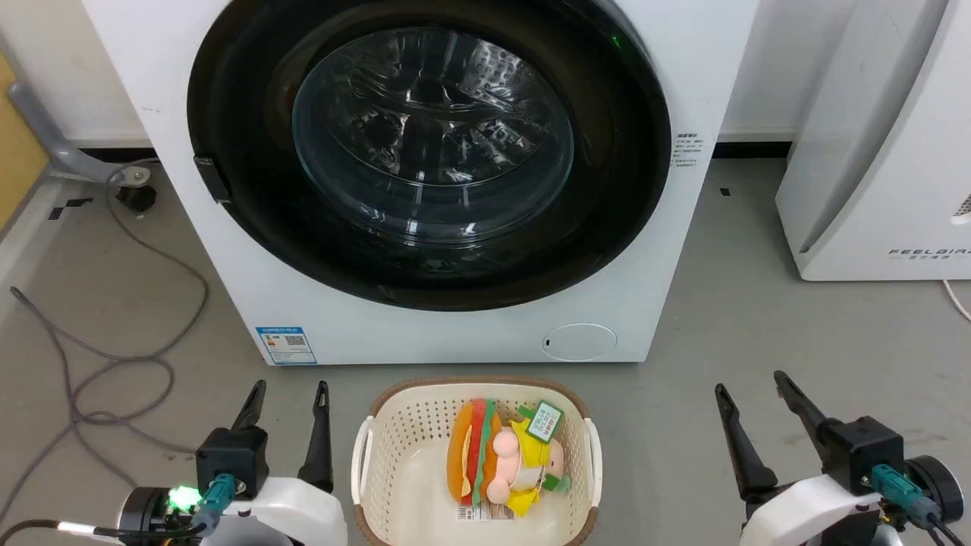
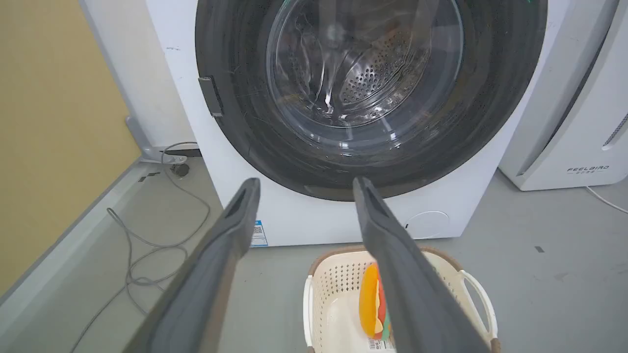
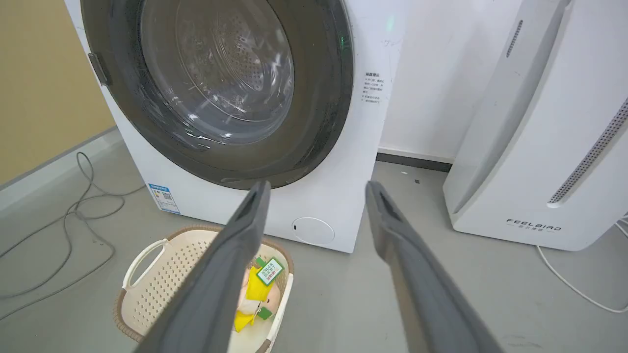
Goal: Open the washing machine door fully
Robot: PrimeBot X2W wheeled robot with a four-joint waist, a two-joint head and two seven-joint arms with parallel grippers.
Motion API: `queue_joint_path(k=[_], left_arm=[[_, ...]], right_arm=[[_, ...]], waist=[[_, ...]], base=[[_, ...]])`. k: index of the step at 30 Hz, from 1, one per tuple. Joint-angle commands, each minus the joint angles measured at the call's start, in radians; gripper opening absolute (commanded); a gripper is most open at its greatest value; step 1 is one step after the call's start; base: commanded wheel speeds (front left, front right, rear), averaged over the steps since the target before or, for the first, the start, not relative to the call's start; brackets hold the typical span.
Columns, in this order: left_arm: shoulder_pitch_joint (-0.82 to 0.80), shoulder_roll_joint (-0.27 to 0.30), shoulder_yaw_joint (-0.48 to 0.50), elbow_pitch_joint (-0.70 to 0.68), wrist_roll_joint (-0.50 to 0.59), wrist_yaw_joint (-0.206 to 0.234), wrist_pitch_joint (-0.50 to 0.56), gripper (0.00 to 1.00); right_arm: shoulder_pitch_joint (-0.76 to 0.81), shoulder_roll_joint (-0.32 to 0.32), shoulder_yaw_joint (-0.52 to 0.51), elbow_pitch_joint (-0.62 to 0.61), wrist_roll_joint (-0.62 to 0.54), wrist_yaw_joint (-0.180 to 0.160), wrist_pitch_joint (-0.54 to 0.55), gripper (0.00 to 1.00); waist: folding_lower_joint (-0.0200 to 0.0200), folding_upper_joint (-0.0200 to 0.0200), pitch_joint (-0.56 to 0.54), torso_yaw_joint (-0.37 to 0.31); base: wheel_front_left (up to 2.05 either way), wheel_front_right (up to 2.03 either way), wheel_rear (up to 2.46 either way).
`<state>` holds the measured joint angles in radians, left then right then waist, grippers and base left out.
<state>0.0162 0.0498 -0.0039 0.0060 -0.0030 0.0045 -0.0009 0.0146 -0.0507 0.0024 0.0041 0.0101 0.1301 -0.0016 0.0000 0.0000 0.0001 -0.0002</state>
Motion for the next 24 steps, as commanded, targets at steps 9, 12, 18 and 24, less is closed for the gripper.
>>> queue_joint_path(k=[9,12,18,24], left_arm=[[-0.014,0.0,-0.023,0.018,-0.012,-0.007,-0.029,1.0],[-0.017,0.0,-0.028,0.021,-0.015,-0.008,-0.035,1.0],[-0.025,0.0,-0.039,0.024,-0.021,-0.011,-0.047,1.0],[-0.03,0.0,-0.047,0.026,-0.026,-0.013,-0.058,1.0]], right_arm=[[0.002,0.0,-0.003,0.013,0.047,0.0,-0.028,0.0],[0.001,0.0,-0.001,0.019,0.087,0.0,-0.034,0.0],[-0.006,0.0,0.003,0.017,0.261,0.0,-0.047,0.0],[-0.016,0.0,-0.007,0.015,0.396,0.0,-0.057,0.0]], waist=[[0.0,0.0,0.002,0.001],[0.0,0.0,0.003,0.002],[0.0,0.0,0.008,0.004],[0.0,0.0,0.011,0.005]], base=[[0.0,0.0,0.0],[0.0,0.0,0.0],[0.0,0.0,0.0],[0.0,0.0,0.0]])
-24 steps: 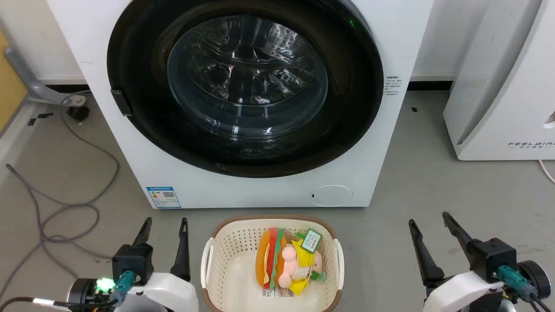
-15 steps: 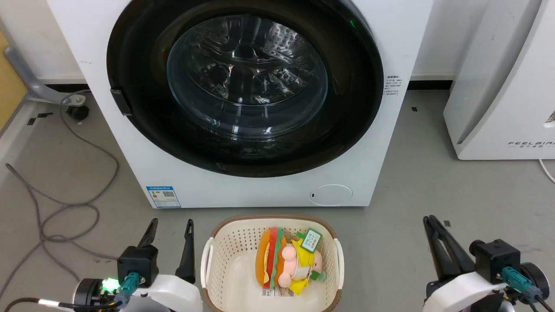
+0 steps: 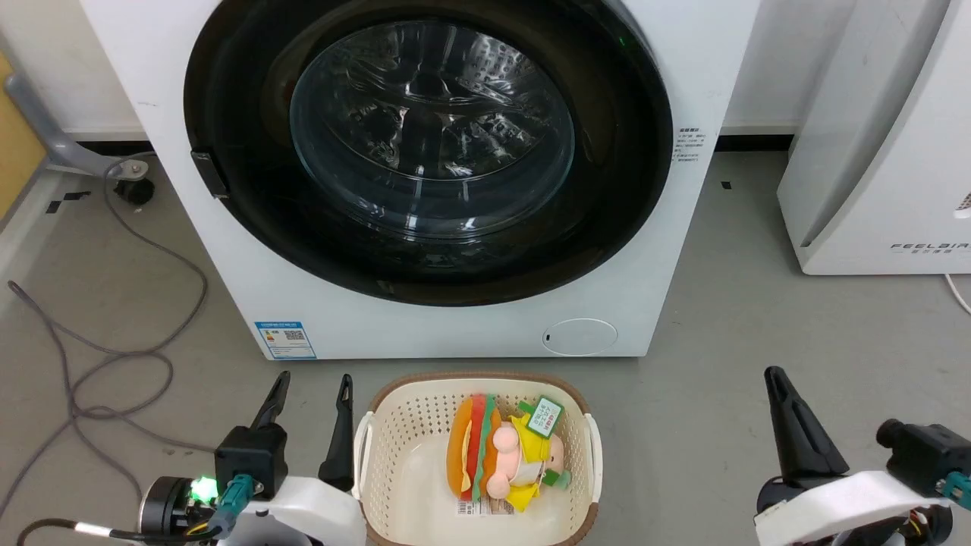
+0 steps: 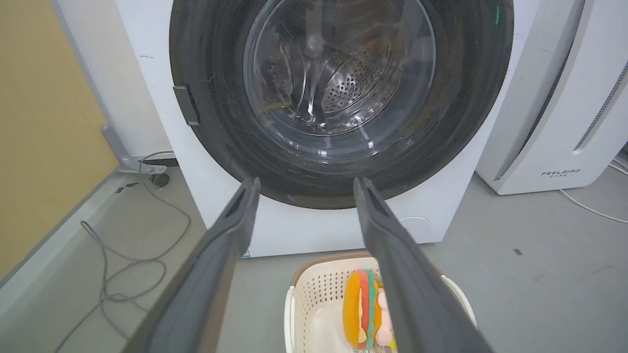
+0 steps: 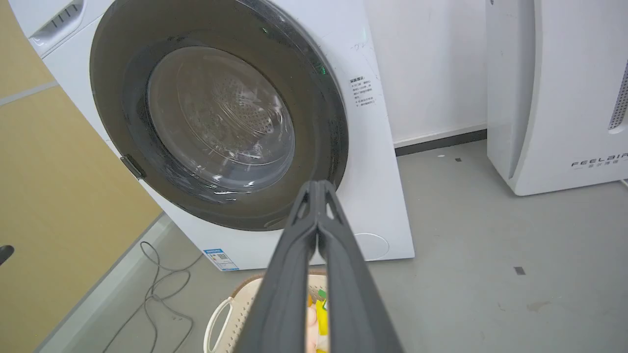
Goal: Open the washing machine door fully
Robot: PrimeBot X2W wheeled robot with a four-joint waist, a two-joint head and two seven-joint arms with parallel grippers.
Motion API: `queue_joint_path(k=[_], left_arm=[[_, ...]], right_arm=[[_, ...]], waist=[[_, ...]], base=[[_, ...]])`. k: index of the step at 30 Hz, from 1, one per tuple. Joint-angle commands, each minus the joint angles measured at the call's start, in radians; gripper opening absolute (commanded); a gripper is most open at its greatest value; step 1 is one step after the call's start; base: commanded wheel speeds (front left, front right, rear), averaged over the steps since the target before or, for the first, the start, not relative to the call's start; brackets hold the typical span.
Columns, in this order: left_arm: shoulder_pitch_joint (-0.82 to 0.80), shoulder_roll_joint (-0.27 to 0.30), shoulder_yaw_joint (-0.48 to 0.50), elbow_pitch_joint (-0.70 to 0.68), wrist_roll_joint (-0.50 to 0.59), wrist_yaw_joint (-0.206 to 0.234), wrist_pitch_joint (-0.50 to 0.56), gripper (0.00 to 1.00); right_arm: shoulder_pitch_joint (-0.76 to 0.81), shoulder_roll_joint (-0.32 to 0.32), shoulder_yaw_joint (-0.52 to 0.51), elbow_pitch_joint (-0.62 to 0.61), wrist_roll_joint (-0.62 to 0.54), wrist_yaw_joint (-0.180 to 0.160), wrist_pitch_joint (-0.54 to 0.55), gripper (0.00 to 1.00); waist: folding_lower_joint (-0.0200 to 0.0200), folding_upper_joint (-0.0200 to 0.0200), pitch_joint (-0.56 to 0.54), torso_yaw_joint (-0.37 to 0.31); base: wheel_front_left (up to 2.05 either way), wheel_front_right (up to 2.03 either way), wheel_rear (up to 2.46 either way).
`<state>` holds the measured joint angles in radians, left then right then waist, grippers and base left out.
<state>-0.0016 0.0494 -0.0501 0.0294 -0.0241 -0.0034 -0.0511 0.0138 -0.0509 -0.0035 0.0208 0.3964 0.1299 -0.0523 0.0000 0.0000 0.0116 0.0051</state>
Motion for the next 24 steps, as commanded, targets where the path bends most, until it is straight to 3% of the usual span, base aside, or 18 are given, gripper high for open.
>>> queue_joint_path(k=[1,15,24], left_arm=[[-0.014,0.0,-0.003,0.003,-0.007,-0.005,-0.01,1.0],[-0.037,0.001,-0.027,0.005,-0.024,-0.009,-0.039,1.0],[-0.063,0.001,-0.042,-0.007,-0.034,-0.011,-0.062,1.0]], right_arm=[[-0.017,0.0,-0.002,-0.003,0.032,0.0,-0.009,0.0],[-0.107,0.0,-0.048,0.051,0.344,0.0,-0.038,0.0],[-0.287,-0.045,-0.079,0.195,0.572,0.0,-0.061,0.0]], waist=[[0.0,0.0,0.0,0.0],[0.0,0.0,0.02,-0.002],[0.0,0.0,0.057,-0.003]], base=[[0.0,0.0,0.0],[0.0,0.0,0.0],[0.0,0.0,0.0]])
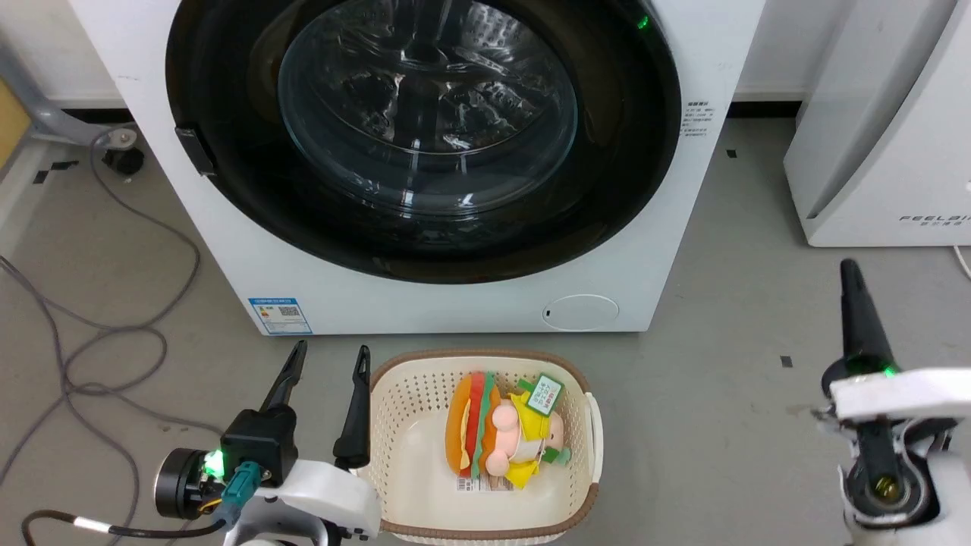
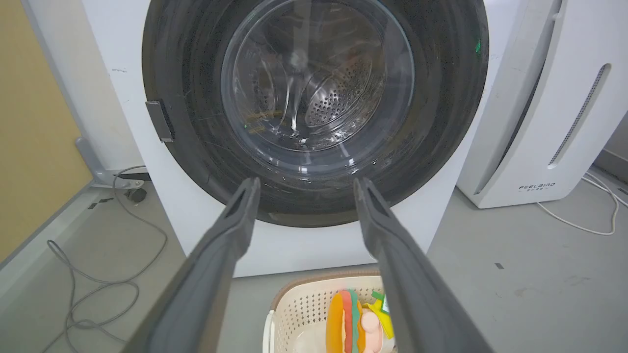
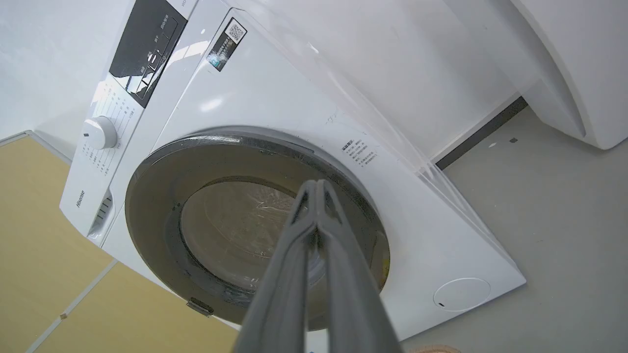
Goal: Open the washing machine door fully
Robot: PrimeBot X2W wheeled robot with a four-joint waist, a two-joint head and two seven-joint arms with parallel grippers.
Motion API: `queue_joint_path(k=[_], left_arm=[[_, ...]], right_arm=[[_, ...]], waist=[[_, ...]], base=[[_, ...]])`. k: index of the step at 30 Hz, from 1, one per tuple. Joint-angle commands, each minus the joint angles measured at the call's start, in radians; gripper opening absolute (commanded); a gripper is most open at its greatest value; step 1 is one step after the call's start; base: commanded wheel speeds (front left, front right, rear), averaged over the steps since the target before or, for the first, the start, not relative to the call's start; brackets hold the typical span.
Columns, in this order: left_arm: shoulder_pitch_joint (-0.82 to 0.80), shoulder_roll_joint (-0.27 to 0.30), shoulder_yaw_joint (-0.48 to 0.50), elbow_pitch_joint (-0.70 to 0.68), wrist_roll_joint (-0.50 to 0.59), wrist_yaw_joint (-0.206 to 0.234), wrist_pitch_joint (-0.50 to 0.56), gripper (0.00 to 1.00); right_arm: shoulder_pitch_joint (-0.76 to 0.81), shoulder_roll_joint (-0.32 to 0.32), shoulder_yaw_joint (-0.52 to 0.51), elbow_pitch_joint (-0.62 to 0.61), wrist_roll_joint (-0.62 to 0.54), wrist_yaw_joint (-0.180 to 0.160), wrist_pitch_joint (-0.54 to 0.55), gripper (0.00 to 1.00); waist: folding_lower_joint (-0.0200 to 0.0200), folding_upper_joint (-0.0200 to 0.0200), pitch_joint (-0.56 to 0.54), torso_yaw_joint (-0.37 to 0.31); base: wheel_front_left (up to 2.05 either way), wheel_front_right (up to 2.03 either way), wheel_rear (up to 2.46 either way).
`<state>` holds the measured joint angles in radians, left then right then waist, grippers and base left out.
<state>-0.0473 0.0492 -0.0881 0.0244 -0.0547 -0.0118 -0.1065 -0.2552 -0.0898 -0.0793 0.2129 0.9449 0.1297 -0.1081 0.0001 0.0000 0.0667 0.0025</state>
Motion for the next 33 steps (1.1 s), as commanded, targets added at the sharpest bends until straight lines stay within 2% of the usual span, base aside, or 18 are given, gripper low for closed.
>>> queue_joint_path(k=[1,9,18,26,33], left_arm=[[-0.02,0.001,-0.005,-0.004,-0.003,-0.003,-0.009,1.0],[-0.049,0.001,-0.016,-0.015,-0.008,-0.011,-0.025,1.0],[-0.078,0.001,-0.028,-0.022,-0.017,-0.022,-0.044,1.0],[-0.109,0.001,-0.046,-0.034,-0.02,-0.03,-0.061,1.0],[-0.138,0.001,-0.064,-0.042,-0.023,-0.035,-0.076,1.0]], right_arm=[[-0.038,-0.013,-0.004,0.019,0.045,0.001,-0.007,0.0],[-0.209,-0.093,0.031,0.141,0.209,0.001,-0.024,0.0],[-0.418,-0.198,0.148,0.259,0.412,0.001,-0.018,0.0],[-0.62,-0.29,0.312,0.407,0.603,0.001,0.018,0.0],[-0.825,-0.332,0.507,0.571,0.734,0.001,0.113,0.0]], waist=[[0.0,0.0,0.006,0.0],[0.0,0.0,0.043,0.004],[0.0,0.0,0.089,0.012],[0.0,0.0,0.134,0.026],[0.0,0.0,0.168,0.038]], base=[[0.0,0.0,0.0],[0.0,0.0,0.0],[0.0,0.0,0.0],[0.0,0.0,0.0],[0.0,0.0,0.0]])
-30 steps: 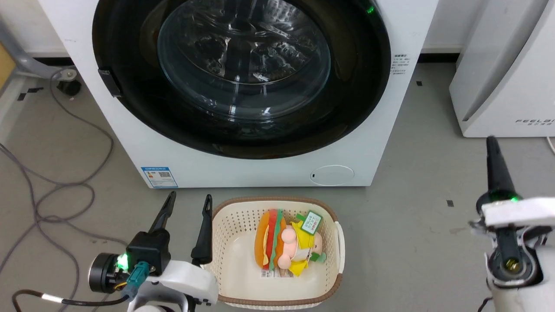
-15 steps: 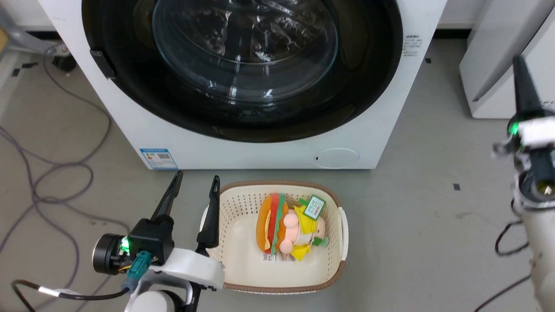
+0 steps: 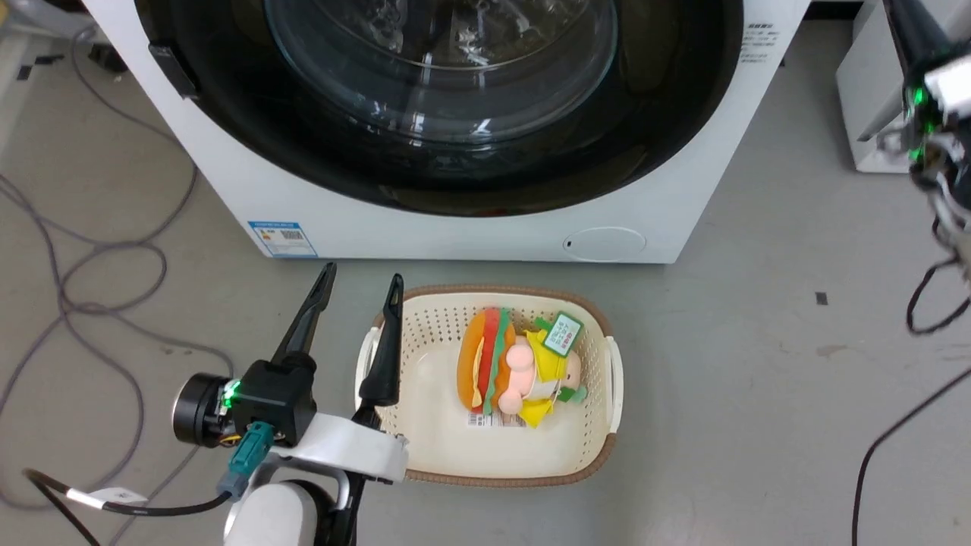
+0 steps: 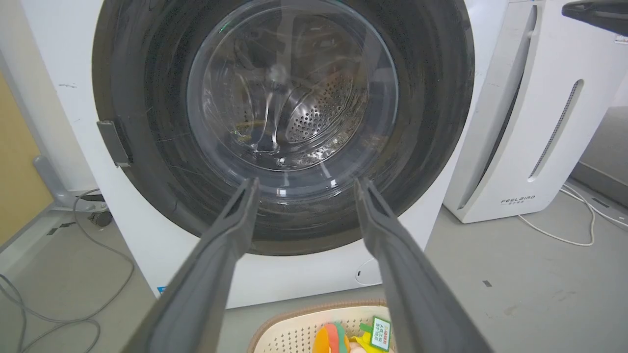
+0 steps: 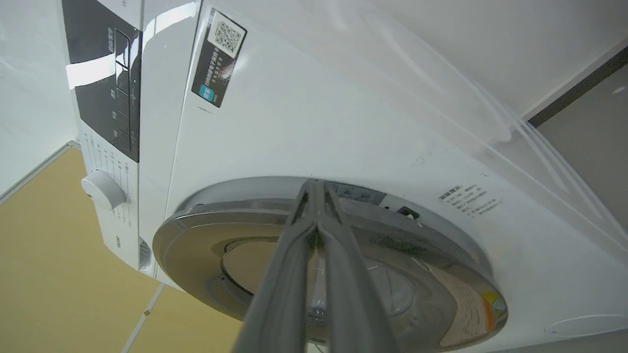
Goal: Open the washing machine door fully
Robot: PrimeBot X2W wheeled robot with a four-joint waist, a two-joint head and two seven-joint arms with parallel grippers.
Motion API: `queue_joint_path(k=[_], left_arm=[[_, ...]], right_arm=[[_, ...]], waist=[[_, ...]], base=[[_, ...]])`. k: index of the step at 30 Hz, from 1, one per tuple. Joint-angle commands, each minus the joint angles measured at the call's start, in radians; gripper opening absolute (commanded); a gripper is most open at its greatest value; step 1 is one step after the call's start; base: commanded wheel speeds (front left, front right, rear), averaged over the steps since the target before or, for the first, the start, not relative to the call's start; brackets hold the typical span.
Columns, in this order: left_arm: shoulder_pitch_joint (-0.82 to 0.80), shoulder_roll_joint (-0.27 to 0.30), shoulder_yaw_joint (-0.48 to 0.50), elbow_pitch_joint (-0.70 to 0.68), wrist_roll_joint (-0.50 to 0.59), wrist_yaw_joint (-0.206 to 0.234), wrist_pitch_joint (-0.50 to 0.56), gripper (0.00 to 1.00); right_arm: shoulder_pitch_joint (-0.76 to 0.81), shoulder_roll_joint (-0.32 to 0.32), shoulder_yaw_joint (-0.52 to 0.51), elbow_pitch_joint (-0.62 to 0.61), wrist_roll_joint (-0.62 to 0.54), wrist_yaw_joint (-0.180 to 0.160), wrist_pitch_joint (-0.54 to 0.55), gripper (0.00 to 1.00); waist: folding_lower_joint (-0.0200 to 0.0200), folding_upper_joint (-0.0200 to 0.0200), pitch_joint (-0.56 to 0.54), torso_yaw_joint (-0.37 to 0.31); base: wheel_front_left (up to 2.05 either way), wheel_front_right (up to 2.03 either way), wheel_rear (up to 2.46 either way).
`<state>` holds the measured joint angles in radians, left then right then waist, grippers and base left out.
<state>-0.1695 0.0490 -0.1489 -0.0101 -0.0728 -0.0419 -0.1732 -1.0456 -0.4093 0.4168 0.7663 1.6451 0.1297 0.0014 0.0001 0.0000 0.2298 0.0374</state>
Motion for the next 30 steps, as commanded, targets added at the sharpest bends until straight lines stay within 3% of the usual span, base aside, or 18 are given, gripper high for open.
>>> queue_joint_path(k=[1,10,30], left_arm=[[-0.019,0.001,-0.006,-0.009,-0.006,-0.005,-0.011,1.0],[-0.051,0.001,-0.022,-0.021,-0.01,-0.009,-0.03,1.0],[-0.123,0.001,-0.066,-0.029,-0.036,-0.013,-0.069,1.0]], right_arm=[[-0.066,-0.015,0.035,0.044,0.052,0.001,0.019,0.0],[-0.312,-0.02,0.252,0.228,0.187,0.001,0.182,0.0],[-0.645,-0.001,0.688,0.43,0.459,0.001,0.385,0.0]], waist=[[-0.0001,0.0,0.01,0.005],[-0.0001,0.0,0.06,0.012],[-0.0001,0.0,0.152,0.036]], base=[[0.0,0.0,0.0],[0.0,0.0,0.0],[0.0,0.0,0.0]])
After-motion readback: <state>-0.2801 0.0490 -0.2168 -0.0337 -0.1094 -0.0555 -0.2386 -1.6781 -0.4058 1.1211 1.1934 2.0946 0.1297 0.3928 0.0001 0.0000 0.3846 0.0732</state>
